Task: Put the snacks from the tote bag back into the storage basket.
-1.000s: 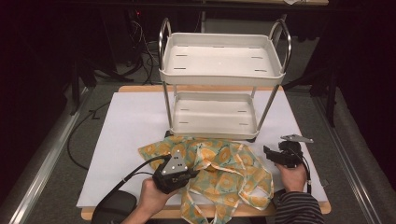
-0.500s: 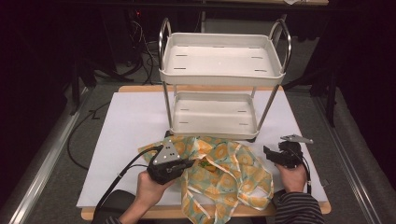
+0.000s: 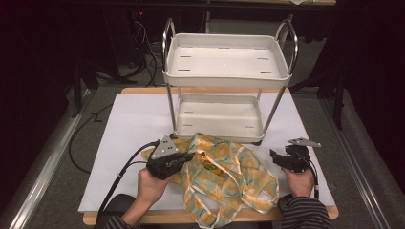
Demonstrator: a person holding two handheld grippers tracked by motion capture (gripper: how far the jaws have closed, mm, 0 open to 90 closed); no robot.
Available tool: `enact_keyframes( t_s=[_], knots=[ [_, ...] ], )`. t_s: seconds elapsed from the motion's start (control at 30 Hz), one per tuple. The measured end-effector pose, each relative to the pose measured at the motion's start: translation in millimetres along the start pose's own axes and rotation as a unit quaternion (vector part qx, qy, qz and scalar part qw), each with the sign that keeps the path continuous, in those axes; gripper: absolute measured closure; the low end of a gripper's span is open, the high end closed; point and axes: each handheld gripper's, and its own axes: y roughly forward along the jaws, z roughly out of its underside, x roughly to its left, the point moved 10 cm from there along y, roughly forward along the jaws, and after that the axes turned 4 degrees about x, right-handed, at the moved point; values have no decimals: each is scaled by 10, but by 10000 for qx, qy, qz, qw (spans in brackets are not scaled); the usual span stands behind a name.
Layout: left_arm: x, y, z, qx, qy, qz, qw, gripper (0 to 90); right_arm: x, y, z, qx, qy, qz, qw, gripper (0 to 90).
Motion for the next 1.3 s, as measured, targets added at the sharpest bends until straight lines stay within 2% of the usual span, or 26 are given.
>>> enact_keyframes(
  t_s=[0.2,0.5,0.63,0.8,0.83,0.97,1.17,1.3],
  knots=[
    [75,51,13,14,21,-109,9999,893,16,-10,-16,-64,-36,-21,10000,341],
    [193,148,20,85,-79,-218,9997,893,25,-26,-18,-80,-23,-50,10000,360],
    [242,178,9,67,-120,-272,9995,893,62,-48,-43,-149,-121,-150,9997,391],
    [296,216,11,96,-145,-313,9994,893,88,-78,-59,-263,-181,-154,9994,386],
    [322,232,27,133,-148,-341,9992,893,99,-95,-67,-311,-96,-191,9993,377],
    [351,240,42,162,-157,-367,9991,893,124,-125,-88,-416,-59,-309,9986,365],
    [376,282,114,286,-168,-392,9987,892,193,-173,-101,-449,-252,-370,9980,379],
    [408,320,186,376,-141,-458,9981,893,289,-300,-175,-720,-550,-393,9951,421]
  ],
)
